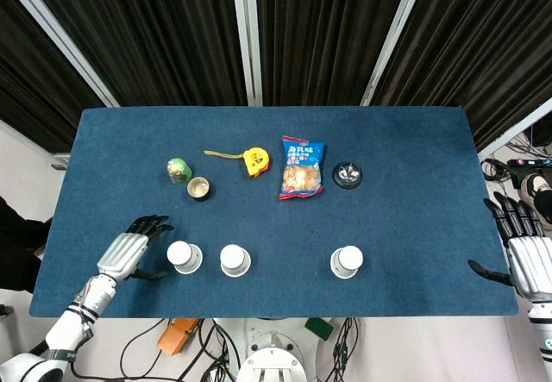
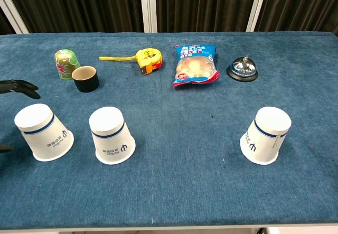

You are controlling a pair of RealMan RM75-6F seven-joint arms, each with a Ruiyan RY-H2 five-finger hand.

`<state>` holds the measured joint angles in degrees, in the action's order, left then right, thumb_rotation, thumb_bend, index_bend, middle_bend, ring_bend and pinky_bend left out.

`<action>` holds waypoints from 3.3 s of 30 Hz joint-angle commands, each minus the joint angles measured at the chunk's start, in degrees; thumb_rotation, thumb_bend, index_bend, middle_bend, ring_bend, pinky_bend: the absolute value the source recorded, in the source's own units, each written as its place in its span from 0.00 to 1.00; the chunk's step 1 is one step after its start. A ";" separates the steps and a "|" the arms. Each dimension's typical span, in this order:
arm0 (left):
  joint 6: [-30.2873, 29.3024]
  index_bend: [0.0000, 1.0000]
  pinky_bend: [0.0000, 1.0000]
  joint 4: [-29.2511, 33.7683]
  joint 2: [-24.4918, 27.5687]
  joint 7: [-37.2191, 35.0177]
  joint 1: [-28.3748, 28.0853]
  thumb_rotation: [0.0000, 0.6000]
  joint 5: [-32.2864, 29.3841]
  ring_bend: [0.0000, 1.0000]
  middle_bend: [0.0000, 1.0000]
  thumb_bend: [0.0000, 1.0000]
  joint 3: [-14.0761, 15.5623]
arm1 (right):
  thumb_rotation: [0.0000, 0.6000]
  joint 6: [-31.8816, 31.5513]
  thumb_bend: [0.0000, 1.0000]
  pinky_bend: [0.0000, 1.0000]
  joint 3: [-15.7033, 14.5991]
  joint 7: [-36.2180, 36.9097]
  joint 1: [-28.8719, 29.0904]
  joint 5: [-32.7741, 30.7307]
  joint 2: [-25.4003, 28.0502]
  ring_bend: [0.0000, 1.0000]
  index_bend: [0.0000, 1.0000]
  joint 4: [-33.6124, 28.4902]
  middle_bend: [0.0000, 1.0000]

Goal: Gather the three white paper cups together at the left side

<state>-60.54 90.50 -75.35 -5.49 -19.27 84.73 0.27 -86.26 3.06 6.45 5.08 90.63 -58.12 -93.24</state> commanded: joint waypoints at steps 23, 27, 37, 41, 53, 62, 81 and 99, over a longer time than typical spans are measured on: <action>1.22 0.42 0.00 -2.01 -4.25 -5.14 -2.09 0.80 -1.96 0.03 0.16 0.23 0.13 | 1.00 2.07 0.18 0.00 0.00 -0.82 0.82 -1.40 -0.83 0.00 0.00 0.07 0.00; -0.39 0.42 0.00 -0.80 -3.93 -3.92 -1.51 0.77 -1.42 0.03 0.16 0.23 0.53 | 1.00 2.03 0.18 0.00 -0.03 -0.78 0.85 -1.32 -0.83 0.00 0.00 0.15 0.00; -1.69 0.42 0.00 0.32 -6.58 3.69 -1.98 0.75 -1.56 0.03 0.16 0.23 0.21 | 1.00 1.90 0.18 0.00 -0.25 -0.03 0.62 -1.43 -0.94 0.00 0.00 0.83 0.00; -1.36 0.42 0.00 0.31 -7.83 6.04 -2.69 0.75 -1.91 0.03 0.16 0.23 -0.16 | 1.00 1.89 0.18 0.00 -0.34 0.30 0.54 -1.48 -0.99 0.00 0.00 1.15 0.00; -1.37 0.42 0.00 -0.24 -9.97 9.37 -3.07 0.75 -3.28 0.03 0.16 0.23 -0.13 | 1.00 2.63 0.18 0.00 -0.50 0.61 0.72 -1.77 -1.32 0.00 0.00 1.67 0.00; -2.37 0.21 0.00 -0.33 -10.20 11.05 -2.82 0.75 -3.22 0.00 0.11 0.16 0.32 | 1.00 8.17 0.18 0.00 -2.15 0.39 3.79 0.86 -0.67 0.00 0.00 -0.95 0.00; -13.52 0.17 0.00 2.48 -0.83 12.13 3.80 0.77 -4.60 0.00 0.10 0.14 -0.20 | 1.00 38.83 0.20 0.05 -1.91 -3.31 24.95 2.91 -3.95 0.00 0.14 -8.47 0.00; -13.35 0.17 0.00 0.42 -0.62 9.45 4.85 0.77 -4.58 0.00 0.10 0.14 -0.67 | 1.00 42.49 0.37 0.10 -1.37 -9.45 29.04 -4.85 -9.53 0.00 0.38 -6.08 0.06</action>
<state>-73.90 90.95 -75.98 3.98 -14.45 80.12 -0.42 -43.70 1.70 -2.77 33.99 85.97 -67.43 -99.51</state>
